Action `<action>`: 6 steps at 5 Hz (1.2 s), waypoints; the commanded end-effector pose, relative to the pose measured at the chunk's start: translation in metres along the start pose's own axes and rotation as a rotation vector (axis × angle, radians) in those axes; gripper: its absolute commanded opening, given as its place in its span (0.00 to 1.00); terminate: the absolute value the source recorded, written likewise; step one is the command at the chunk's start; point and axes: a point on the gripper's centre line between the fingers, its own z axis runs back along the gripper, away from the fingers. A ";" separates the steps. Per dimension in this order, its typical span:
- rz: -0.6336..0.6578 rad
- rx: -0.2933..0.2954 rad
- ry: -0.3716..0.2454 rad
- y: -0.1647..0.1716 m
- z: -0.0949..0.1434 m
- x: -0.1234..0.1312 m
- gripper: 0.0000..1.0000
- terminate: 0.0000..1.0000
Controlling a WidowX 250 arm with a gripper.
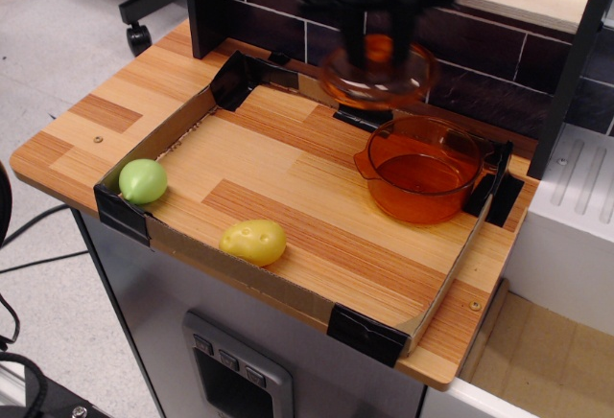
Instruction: Take lid off pot
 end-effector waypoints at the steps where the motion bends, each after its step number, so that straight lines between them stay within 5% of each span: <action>1: -0.071 0.030 -0.026 0.050 0.008 -0.009 0.00 0.00; 3: -0.145 0.086 0.009 0.076 -0.025 -0.028 0.00 0.00; 6: -0.147 0.135 -0.014 0.085 -0.053 -0.018 0.00 0.00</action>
